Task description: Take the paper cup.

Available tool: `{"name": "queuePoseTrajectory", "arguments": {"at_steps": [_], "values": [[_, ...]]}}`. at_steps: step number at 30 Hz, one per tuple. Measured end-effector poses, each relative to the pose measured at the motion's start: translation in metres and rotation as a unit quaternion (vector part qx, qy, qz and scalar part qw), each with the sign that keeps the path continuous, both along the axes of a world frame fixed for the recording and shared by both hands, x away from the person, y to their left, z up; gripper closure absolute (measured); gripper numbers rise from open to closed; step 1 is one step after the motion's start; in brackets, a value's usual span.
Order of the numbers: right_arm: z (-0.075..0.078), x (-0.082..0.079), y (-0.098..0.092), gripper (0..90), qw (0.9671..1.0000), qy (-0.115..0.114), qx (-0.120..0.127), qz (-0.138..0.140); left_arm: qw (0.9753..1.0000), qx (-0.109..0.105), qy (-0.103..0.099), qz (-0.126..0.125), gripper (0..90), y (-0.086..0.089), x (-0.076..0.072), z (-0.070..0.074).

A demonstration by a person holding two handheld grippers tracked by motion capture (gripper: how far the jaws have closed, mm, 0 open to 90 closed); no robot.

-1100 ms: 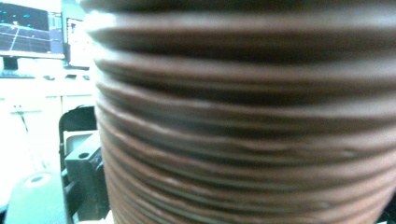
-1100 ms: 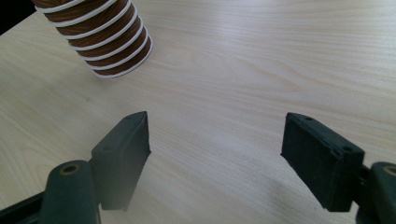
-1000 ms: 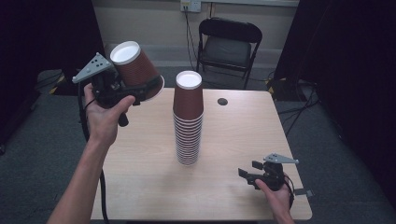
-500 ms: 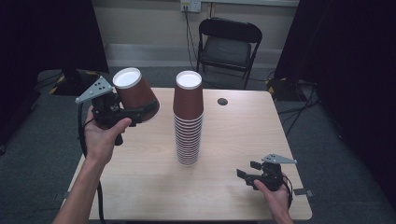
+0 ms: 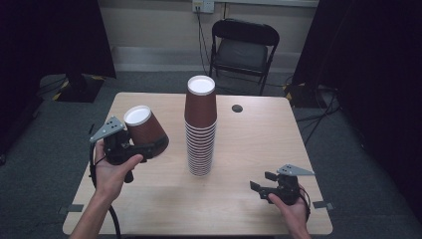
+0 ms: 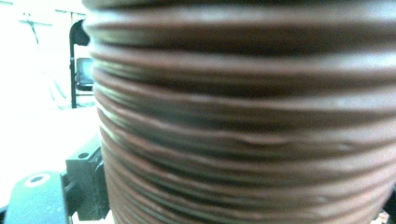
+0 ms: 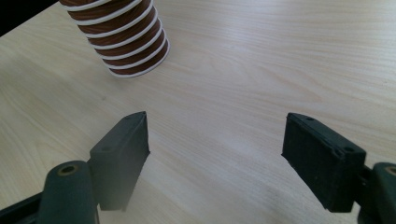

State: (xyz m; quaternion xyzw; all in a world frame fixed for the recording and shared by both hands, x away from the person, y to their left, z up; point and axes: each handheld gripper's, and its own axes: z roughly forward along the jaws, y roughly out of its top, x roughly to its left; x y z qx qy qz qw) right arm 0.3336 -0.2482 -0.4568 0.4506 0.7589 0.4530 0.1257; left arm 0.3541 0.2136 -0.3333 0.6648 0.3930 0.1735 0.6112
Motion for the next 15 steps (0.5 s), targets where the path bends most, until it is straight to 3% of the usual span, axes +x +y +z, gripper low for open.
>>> {"name": "queuePoseTrajectory", "arguments": {"at_steps": [7, 11, 15], "values": [[0.003, -0.002, 0.008, 25.2, 0.9999, -0.005, -0.002, 0.013, 0.9998, -0.005, 0.019, 0.004, 12.4, -0.010, -0.004, -0.016], [0.005, -0.006, 0.015, 28.0, 0.9995, -0.011, -0.006, 0.027, 0.9991, -0.013, 0.035, -0.017, 12.4, -0.025, -0.008, -0.026], [0.009, -0.010, 0.021, 28.7, 0.9989, -0.016, -0.003, 0.043, 0.9975, -0.008, 0.058, -0.040, 12.4, -0.040, -0.013, -0.036]]}}
